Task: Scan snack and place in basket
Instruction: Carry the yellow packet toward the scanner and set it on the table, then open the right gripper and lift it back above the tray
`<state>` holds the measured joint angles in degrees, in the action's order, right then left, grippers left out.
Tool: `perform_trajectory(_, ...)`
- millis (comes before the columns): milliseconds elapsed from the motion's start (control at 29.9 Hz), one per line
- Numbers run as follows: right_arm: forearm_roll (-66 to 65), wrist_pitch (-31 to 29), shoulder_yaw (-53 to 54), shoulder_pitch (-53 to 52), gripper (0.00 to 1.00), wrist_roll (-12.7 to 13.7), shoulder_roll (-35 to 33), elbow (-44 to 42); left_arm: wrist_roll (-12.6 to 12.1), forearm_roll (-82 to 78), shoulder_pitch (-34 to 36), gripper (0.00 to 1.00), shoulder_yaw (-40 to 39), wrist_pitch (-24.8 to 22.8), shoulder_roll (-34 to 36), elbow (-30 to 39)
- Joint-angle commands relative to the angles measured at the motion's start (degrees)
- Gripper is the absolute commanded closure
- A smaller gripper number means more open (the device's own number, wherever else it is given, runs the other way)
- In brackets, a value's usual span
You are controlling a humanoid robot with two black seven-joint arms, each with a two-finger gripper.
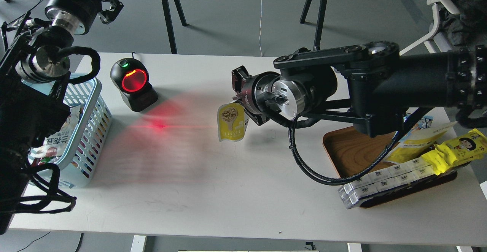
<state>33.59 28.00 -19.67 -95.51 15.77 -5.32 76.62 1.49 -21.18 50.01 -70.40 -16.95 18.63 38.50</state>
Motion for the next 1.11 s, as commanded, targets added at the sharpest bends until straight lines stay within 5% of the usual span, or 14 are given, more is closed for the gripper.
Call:
perform_trajectory(0, -0.1, 0.0, -0.2, 1.0, 1.00, 0.0, 1.8, -1.6, 0.0, 0.0, -0.1, 0.00, 0.0, 0.0, 0.0, 0.0)
perform_trajectory(402, -0.3, 0.0, -0.3, 1.3, 0.94, 0.0, 3.1, -3.1, 0.0, 0.0, -0.1, 0.00, 0.0, 0.0, 0.0, 0.0)
perform_trajectory(536, -0.9, 0.0, -0.3, 1.3, 0.72, -0.1, 2.8, -3.1, 0.0, 0.0, -0.1, 0.00, 0.0, -0.1, 0.0, -0.1)
perform_trajectory(636, -1.7, 0.0, -0.2, 1.2, 0.34, -0.3, 2.6, -3.1, 0.0, 0.1, -0.1, 0.00, 0.0, -0.4, 0.0, -0.1)
perform_trajectory(670, -1.9, 0.0, -0.2, 1.0, 0.28, -0.4, 2.6, -3.1, 0.0, 0.1, -0.1, 0.00, 0.0, -0.4, 0.0, -0.1)
perform_trajectory(804, -2.8, 0.0, 0.0, 0.7, 0.17, -0.4, 1.9, -3.0, -0.1, 0.1, 0.1, 0.00, -0.1, -0.4, 0.3, -0.1)
perform_trajectory(1072, -5.9, 0.0, 7.0, 0.7, 0.13, -0.4, -3.9, -0.4, -0.8, 0.1, -0.4, 0.00, 0.0, -0.7, 1.9, -0.9)
